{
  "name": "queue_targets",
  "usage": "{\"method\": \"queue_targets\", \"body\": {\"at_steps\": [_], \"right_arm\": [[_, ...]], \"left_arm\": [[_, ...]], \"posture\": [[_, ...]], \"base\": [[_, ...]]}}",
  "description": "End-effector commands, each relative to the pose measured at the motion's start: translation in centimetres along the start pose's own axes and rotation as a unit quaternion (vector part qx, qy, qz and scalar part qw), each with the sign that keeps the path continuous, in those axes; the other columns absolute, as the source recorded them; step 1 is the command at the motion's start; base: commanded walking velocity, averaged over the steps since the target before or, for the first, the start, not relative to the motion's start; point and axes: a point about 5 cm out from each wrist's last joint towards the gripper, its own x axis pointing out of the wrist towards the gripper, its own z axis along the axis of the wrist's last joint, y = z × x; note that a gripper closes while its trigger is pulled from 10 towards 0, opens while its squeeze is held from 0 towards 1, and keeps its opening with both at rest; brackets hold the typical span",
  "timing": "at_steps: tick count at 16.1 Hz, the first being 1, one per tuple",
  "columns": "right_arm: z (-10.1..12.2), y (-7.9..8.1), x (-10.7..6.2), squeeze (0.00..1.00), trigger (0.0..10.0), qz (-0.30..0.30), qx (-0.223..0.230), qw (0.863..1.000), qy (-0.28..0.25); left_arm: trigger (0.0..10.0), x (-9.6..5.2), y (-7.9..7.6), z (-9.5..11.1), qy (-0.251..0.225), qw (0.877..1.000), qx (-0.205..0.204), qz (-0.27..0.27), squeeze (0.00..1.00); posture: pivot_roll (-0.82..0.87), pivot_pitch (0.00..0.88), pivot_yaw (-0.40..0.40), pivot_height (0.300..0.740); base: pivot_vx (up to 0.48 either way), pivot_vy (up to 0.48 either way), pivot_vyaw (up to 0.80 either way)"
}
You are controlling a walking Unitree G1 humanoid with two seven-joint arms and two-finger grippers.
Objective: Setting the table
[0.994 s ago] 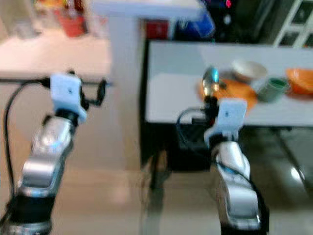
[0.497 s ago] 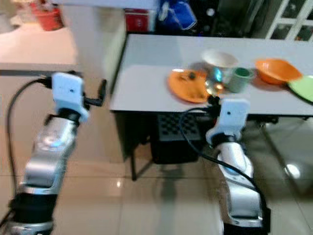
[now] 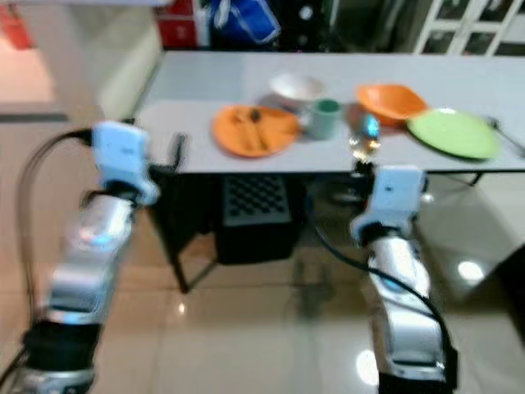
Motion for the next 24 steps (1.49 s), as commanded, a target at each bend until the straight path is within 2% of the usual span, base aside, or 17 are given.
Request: {"method": "queue_targets", "body": {"at_steps": [1, 17, 19, 21, 24], "right_arm": [[0.5, 0.3, 0.2, 0.00, 10.0, 0.002, 0.002, 1.000, -0.011], [0.6, 0.3, 0.0, 0.00, 10.0, -0.006, 0.006, 1.000, -0.013], [0.6, 0.4, -0.1, 0.00, 10.0, -0.007, 0.011, 1.000, -0.012], [0.3, 0.3, -0.1, 0.00, 10.0, -0.013, 0.031, 0.999, 0.003], [-0.4, 0.3, 0.2, 0.00, 10.0, -0.018, 0.036, 0.999, 0.028]], "left_arm": [[10.0, 0.2, 0.9, 0.4, -0.006, 1.000, 0.008, 0.011, 0.00], [10.0, 0.2, 0.6, 0.5, -0.008, 1.000, 0.013, -0.001, 0.00], [10.0, -0.1, 0.5, 0.2, -0.004, 1.000, 0.025, -0.009, 0.00], [10.0, -0.4, 0.6, -0.2, 0.014, 1.000, 0.018, -0.007, 0.00], [10.0, -0.3, 0.2, 0.2, 0.001, 1.000, 0.017, -0.021, 0.00]], "posture": [[-0.03, 0.000, 0.017, 0.740], [-0.03, 0.000, 0.036, 0.740], [-0.04, 0.000, 0.038, 0.740], [-0.03, 0.000, 0.036, 0.740], [-0.03, 0.000, 0.033, 0.740]], "base": [[0.000, -0.480, 0.00], [0.000, -0.480, 0.00], [0.000, -0.441, 0.00], [0.000, 0.000, 0.00], [0.000, 0.000, 0.00]]}}
